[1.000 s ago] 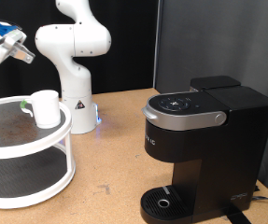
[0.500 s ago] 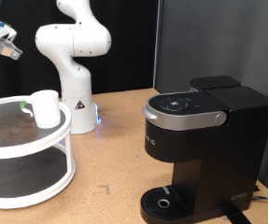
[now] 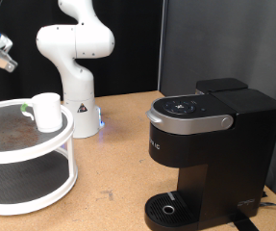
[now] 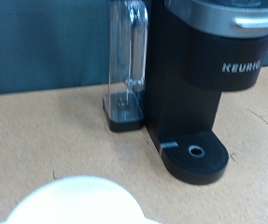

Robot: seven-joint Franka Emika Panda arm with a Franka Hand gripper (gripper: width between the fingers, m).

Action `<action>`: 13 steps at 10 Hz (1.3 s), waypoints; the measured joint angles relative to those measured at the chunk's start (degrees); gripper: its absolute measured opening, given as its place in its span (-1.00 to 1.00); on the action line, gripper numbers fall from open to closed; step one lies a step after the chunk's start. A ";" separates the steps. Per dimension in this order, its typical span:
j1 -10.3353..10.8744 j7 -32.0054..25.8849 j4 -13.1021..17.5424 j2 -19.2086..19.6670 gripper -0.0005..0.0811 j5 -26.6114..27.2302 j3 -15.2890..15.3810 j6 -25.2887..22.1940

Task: Make a cup of coffee with the keurig machine

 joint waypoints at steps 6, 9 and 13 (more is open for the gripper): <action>0.03 -7.61 -4.57 5.00 0.16 -0.66 -1.48 7.96; 0.34 -10.58 -6.23 8.13 0.81 -0.36 -1.48 10.57; 1.70 -16.38 -8.05 11.41 0.98 4.38 -1.43 11.40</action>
